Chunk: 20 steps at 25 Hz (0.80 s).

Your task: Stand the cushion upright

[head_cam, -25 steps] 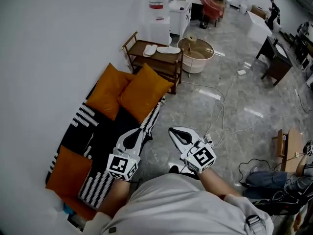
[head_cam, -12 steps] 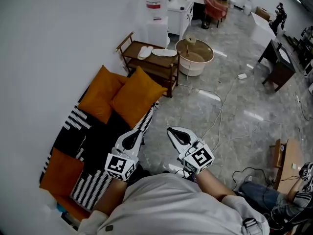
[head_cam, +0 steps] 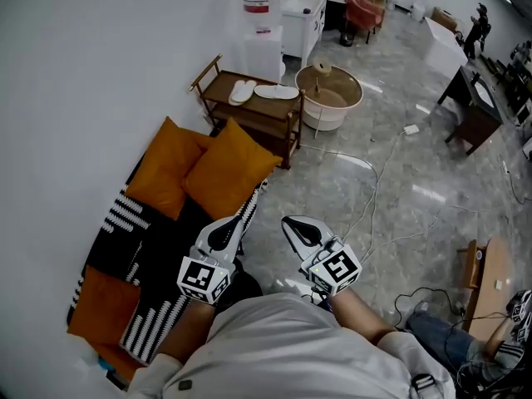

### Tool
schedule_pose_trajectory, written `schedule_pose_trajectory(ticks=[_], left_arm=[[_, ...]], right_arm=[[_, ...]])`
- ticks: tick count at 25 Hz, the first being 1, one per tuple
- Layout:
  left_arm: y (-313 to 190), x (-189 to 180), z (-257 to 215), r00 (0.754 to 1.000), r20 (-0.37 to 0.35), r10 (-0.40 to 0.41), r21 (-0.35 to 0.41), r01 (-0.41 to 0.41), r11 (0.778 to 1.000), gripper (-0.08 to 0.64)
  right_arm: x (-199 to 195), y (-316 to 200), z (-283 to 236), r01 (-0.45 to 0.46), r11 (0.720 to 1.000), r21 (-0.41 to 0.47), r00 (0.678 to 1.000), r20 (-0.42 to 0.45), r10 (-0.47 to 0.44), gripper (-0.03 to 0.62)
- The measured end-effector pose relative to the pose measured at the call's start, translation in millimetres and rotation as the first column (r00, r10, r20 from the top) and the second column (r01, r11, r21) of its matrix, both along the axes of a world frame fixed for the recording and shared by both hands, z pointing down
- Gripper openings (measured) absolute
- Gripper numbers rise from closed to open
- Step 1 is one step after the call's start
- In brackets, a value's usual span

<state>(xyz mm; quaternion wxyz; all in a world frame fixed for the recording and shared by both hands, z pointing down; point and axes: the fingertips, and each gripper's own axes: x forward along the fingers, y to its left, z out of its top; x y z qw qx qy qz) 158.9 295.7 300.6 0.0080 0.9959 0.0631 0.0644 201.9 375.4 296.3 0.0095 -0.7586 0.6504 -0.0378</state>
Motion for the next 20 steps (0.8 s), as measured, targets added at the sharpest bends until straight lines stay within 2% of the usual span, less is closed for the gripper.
schedule_pose_trajectory(ticks=[9, 13, 17, 20], left_arm=[[-104.3, 54.5, -2.5, 1.000, -0.011, 0.010, -0.013, -0.010, 1.000, 0.003], [-166.5, 65.0, -6.7, 1.000, -0.018, 0.004, -0.014, -0.004, 1.000, 0.003], [-226.2, 68.0, -8.1, 0.999, -0.025, -0.022, 0.049, 0.023, 0.999, 0.003], [-263.5, 66.0, -2.1, 0.999, -0.028, -0.045, 0.050, 0.046, 0.998, 0.004]], right_arm=[[50.7, -106.0, 3.4, 0.019, 0.999, -0.042, 1.000, 0.005, -0.019, 0.011], [60.3, -172.7, -2.7, 0.044, 0.997, -0.064, 0.999, -0.019, -0.045, 0.011], [64.7, -237.0, 0.7, 0.069, 0.994, -0.086, 0.997, -0.033, -0.072, 0.011], [64.6, -274.5, 6.8, 0.090, 0.991, -0.097, 0.995, -0.035, -0.094, 0.011]])
